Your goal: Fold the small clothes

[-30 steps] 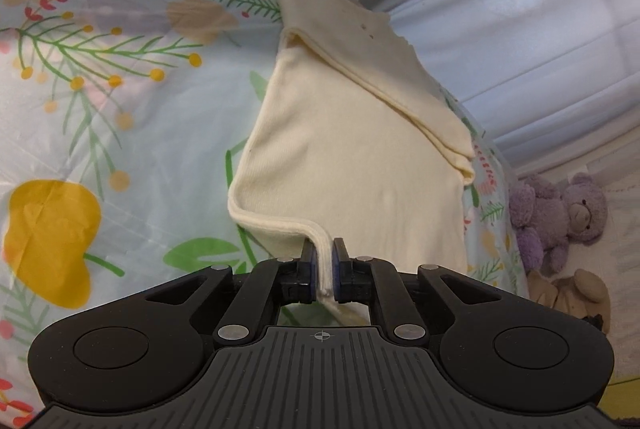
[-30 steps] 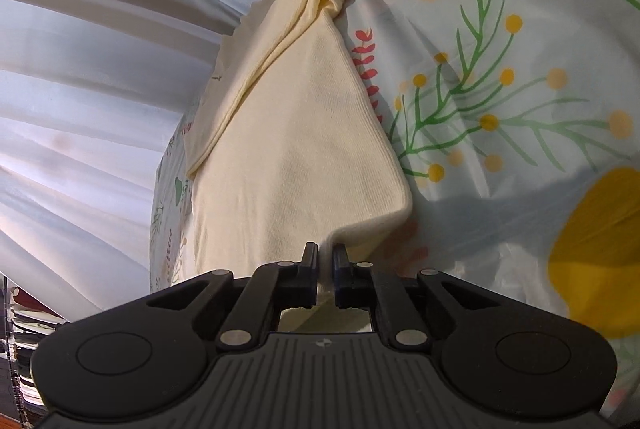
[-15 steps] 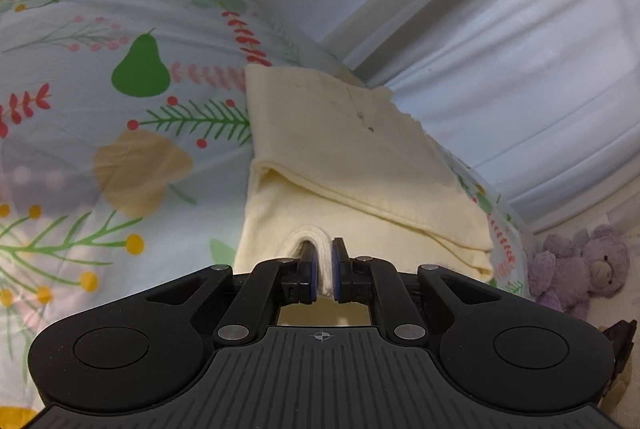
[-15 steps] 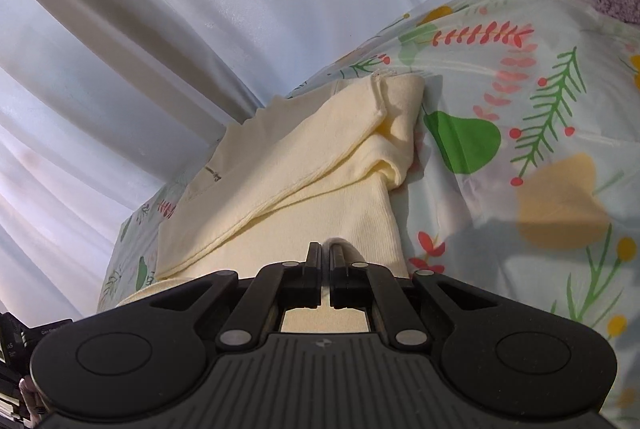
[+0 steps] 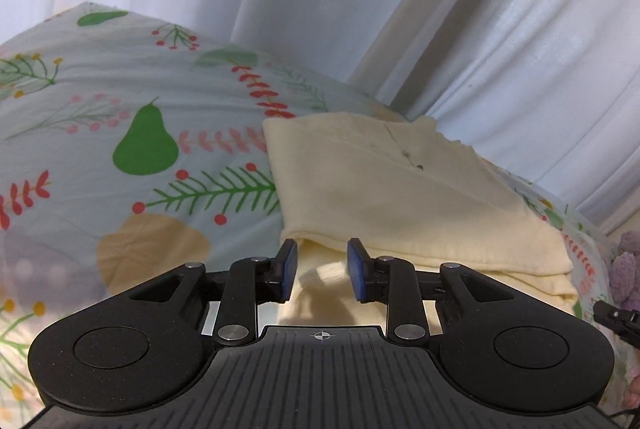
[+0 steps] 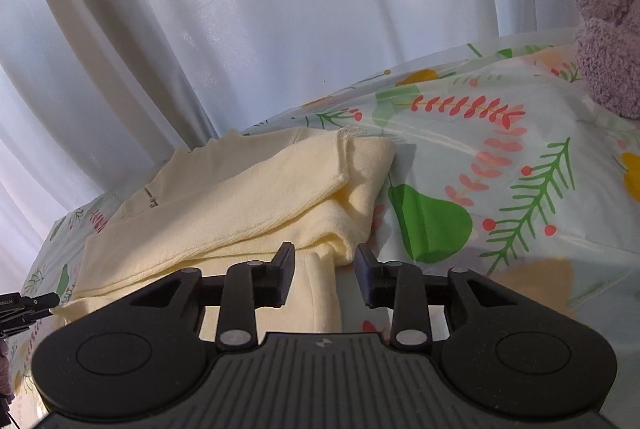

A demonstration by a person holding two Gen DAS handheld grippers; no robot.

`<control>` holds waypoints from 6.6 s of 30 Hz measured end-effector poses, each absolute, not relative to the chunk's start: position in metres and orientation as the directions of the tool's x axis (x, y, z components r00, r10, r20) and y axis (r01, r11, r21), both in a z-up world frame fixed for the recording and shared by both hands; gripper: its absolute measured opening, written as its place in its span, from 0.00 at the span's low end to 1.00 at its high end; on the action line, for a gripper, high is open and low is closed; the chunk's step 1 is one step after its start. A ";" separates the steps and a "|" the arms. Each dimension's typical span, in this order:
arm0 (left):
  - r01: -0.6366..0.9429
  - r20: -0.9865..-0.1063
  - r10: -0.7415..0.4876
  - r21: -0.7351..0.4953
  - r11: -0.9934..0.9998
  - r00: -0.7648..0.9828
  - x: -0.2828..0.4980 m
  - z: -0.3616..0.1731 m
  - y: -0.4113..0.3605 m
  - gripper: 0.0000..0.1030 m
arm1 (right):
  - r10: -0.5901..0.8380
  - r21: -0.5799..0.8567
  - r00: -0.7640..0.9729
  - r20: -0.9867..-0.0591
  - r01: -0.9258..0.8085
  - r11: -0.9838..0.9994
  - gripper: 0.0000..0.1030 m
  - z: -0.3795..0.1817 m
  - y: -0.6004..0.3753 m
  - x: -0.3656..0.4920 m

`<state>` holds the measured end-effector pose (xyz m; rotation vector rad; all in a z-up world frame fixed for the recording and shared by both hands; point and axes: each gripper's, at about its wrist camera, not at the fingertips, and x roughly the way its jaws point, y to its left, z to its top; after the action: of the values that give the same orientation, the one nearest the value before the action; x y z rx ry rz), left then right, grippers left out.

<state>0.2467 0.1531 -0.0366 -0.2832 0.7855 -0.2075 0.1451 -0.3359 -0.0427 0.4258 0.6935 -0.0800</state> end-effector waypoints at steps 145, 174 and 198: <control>0.057 -0.661 -0.456 -0.532 0.845 0.596 0.330 -0.079 0.172 0.60 | -0.056 0.062 0.809 -0.586 0.114 0.992 0.19 -0.043 -0.216 0.192; 0.294 -0.571 -0.623 -0.566 0.770 0.534 0.326 -0.035 0.051 0.16 | -0.093 0.116 0.785 -0.612 0.206 0.972 0.14 -0.054 -0.242 0.192; 0.299 -0.628 -0.578 -0.500 0.813 0.521 0.304 -0.047 0.053 0.19 | 0.033 0.200 0.783 -0.621 0.118 0.973 0.15 -0.051 -0.239 0.217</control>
<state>0.3045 0.0533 -0.0466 -0.3518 0.8763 -0.5381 0.2172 -0.2394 -0.0505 0.2341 0.6715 -0.0466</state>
